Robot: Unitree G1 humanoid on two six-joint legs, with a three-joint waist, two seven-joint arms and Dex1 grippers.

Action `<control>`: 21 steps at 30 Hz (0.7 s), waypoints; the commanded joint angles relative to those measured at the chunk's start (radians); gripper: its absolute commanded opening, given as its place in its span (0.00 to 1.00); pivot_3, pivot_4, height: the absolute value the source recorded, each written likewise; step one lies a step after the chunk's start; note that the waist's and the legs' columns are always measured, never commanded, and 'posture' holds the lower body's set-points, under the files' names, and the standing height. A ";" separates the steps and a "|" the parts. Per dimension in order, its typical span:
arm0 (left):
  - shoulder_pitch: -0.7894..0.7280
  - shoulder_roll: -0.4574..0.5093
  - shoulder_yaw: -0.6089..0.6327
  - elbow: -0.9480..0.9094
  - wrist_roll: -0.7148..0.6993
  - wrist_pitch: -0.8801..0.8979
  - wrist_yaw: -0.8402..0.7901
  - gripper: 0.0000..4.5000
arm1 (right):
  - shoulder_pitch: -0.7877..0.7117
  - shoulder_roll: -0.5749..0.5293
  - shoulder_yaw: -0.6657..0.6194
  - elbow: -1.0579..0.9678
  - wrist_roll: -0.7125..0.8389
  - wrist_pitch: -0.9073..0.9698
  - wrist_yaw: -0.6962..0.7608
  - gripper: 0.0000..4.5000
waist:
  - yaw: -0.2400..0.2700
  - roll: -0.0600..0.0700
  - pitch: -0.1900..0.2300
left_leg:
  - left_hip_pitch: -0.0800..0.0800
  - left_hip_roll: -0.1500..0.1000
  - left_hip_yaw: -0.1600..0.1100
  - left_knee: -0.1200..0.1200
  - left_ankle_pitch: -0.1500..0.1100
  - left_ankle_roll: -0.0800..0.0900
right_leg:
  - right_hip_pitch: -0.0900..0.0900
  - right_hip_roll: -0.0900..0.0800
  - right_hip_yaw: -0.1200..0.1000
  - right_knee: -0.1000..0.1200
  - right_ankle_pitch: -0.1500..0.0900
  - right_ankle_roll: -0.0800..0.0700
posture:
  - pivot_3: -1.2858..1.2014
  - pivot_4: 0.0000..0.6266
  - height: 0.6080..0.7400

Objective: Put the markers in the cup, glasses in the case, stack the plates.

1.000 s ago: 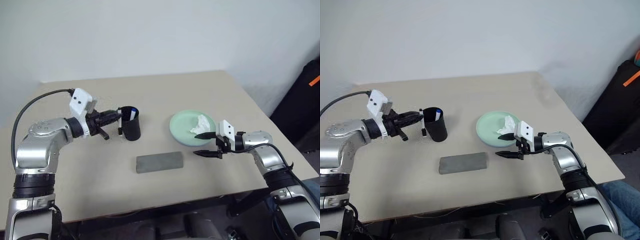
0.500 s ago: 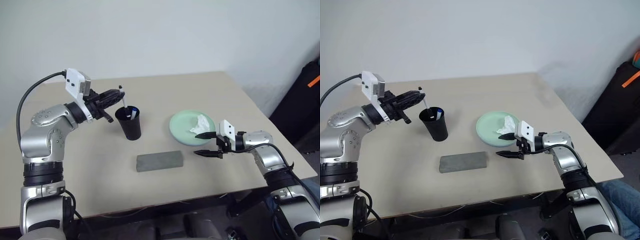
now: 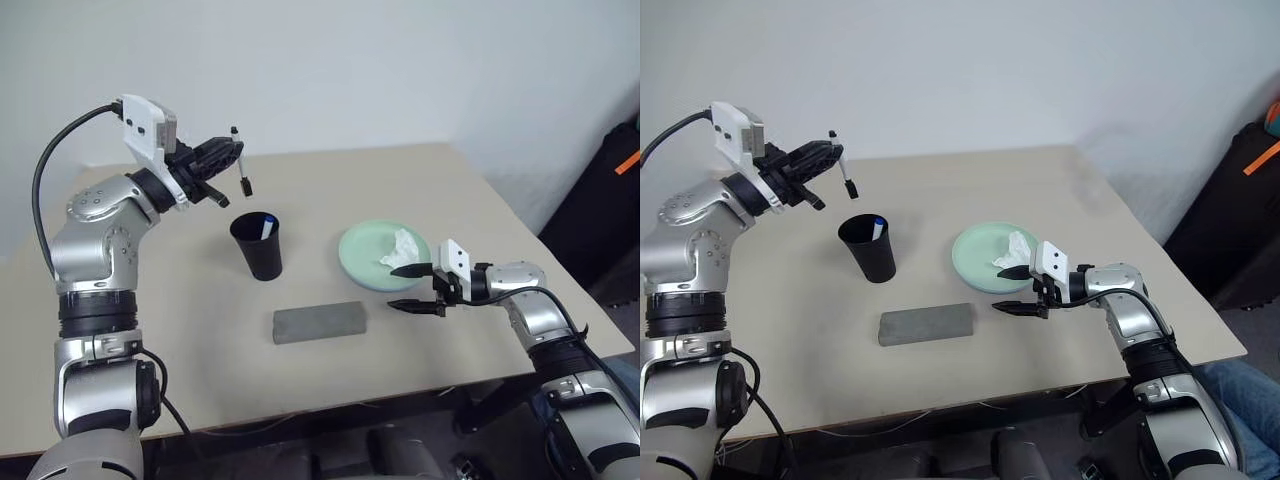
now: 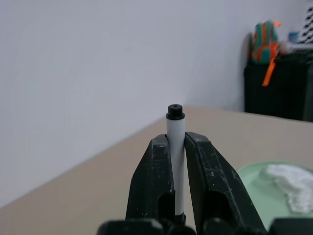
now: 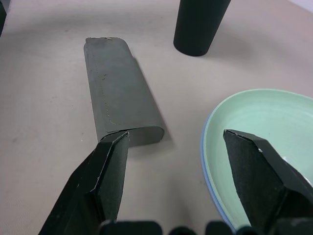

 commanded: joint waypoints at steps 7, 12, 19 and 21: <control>-0.053 -0.036 -0.058 0.169 0.082 -0.117 0.000 0.09 | -0.022 -0.006 -0.021 -0.013 0.009 -0.010 -0.004 0.74 | 0.000 0.000 0.000 | -0.001 0.000 0.000 0.000 0.000 0.000 | 0.000 0.000 0.000 0.000 0.000 0.000 | 0.52 0.00 1.00; -0.063 -0.054 -0.058 0.212 0.086 -0.137 0.003 0.09 | -0.014 -0.016 -0.023 -0.026 0.011 -0.004 0.001 0.74 | 0.000 0.000 0.000 | -0.001 0.000 0.000 0.000 0.000 0.000 | 0.000 0.000 0.000 0.000 0.000 0.000 | 0.52 0.00 1.00; -0.058 -0.067 -0.054 0.200 0.078 -0.130 0.004 0.45 | -0.026 -0.023 -0.023 -0.024 0.014 0.004 0.007 0.74 | 0.000 0.000 0.000 | -0.001 0.000 0.000 0.000 0.000 0.000 | 0.000 0.000 0.000 0.000 0.000 0.000 | 0.52 0.00 1.00; -0.056 -0.068 -0.053 0.193 0.074 -0.125 0.001 0.59 | -0.027 -0.023 -0.022 -0.024 0.014 0.005 0.006 0.74 | 0.000 0.000 0.000 | -0.001 0.000 0.000 0.000 0.000 0.000 | 0.000 0.000 0.000 0.000 0.000 0.000 | 0.52 0.00 1.00</control>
